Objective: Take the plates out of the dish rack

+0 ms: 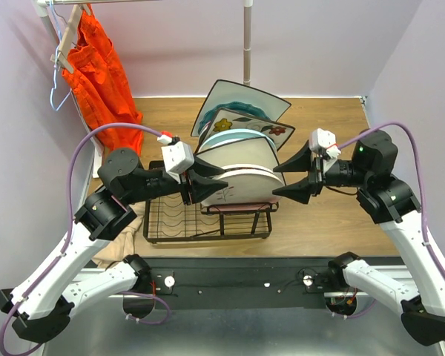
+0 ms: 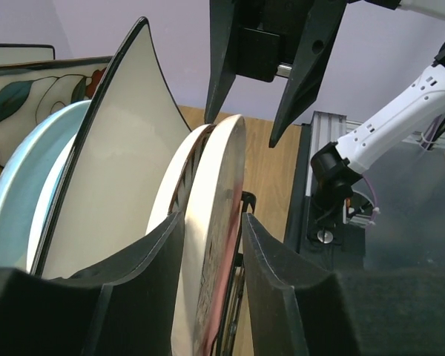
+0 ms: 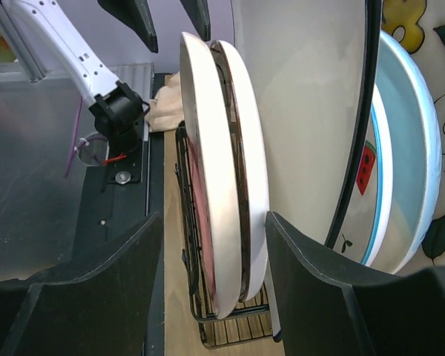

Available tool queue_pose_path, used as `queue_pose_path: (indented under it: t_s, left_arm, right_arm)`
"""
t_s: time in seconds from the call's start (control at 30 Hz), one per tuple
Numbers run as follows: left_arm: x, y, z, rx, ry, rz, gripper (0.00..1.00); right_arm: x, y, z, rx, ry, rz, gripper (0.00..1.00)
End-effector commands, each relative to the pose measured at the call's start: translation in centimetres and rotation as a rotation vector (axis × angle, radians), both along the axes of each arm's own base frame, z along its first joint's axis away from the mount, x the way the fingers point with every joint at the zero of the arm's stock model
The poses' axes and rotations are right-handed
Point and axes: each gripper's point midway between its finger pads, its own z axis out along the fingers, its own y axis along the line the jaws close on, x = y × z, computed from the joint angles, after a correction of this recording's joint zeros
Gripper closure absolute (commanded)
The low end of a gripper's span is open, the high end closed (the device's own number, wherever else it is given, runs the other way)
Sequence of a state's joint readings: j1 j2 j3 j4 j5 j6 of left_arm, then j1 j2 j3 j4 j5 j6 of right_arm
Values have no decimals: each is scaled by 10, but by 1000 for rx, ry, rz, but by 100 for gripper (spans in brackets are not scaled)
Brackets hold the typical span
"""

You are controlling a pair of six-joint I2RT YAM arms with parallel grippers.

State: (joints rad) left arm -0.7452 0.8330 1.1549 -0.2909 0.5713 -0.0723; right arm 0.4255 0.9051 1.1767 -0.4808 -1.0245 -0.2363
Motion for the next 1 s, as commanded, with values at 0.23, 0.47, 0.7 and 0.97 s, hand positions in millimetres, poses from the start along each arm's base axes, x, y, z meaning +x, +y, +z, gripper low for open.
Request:
queue_pose_path:
  t_s: [0.23, 0.47, 0.7, 0.97]
  left_arm:
    - [-15, -1, 3, -18, 32, -65, 55]
    - [-16, -3, 1, -14, 38, -85, 58]
    - [-20, -4, 0, -19, 39, -109, 59]
    - [-19, -4, -4, -17, 40, -98, 59]
  right_arm:
    - [-14, -1, 18, 35, -45, 42, 40]
    - [-29, -2, 21, 50, -51, 97, 40]
    - [-31, -3, 27, 59, -66, 98, 39]
    - [-24, 1, 12, 47, -5, 97, 41]
